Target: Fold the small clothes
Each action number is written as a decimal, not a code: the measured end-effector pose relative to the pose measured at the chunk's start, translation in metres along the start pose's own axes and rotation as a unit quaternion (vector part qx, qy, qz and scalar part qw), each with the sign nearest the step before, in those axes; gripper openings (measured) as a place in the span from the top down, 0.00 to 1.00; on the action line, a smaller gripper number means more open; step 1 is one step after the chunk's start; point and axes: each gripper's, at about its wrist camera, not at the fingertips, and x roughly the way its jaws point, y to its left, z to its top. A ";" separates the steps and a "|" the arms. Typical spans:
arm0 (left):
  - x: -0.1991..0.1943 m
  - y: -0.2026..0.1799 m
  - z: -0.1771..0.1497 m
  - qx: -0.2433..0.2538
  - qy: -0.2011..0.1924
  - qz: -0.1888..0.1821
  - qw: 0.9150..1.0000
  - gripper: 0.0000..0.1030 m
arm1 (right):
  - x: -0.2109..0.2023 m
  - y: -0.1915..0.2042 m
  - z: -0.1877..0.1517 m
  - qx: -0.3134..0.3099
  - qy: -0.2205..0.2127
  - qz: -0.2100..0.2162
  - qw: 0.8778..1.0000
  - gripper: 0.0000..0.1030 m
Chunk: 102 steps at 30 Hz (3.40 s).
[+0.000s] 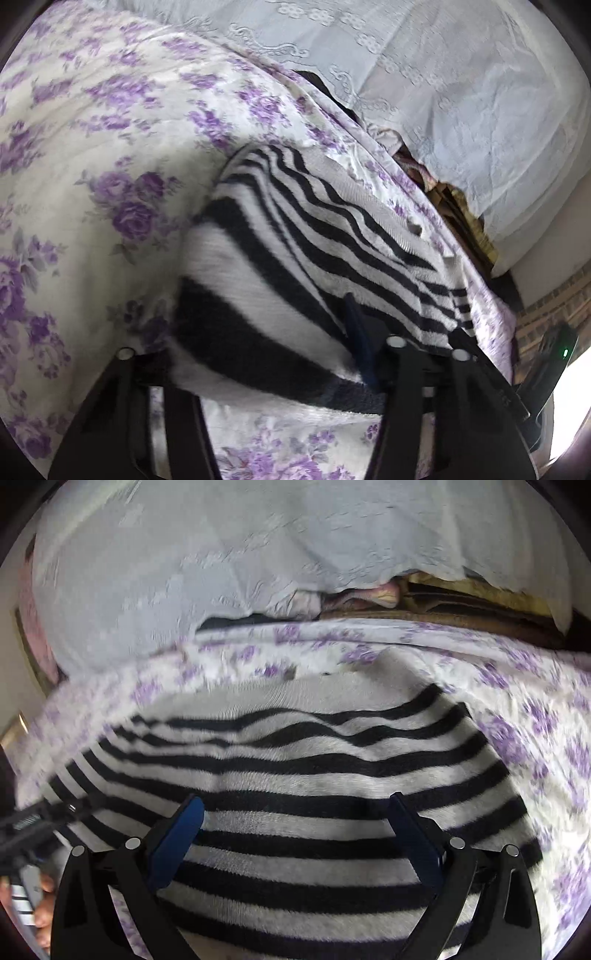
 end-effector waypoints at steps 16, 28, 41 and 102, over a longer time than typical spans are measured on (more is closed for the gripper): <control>-0.002 0.006 -0.003 -0.004 0.001 -0.015 1.000 0.64 | 0.000 -0.020 -0.012 0.059 0.005 0.061 0.996 0.03; -0.018 -0.024 0.002 0.056 -0.012 0.012 0.998 0.71 | -0.008 -0.034 -0.003 0.114 -0.005 0.102 0.988 0.03; -0.035 -0.107 -0.001 0.180 -0.055 0.050 0.981 0.71 | -0.019 -0.049 0.011 0.238 0.032 0.341 0.909 0.03; 0.059 -0.272 -0.119 0.378 0.036 -0.050 0.924 0.37 | -0.002 -0.195 0.042 0.335 0.033 0.330 0.882 0.03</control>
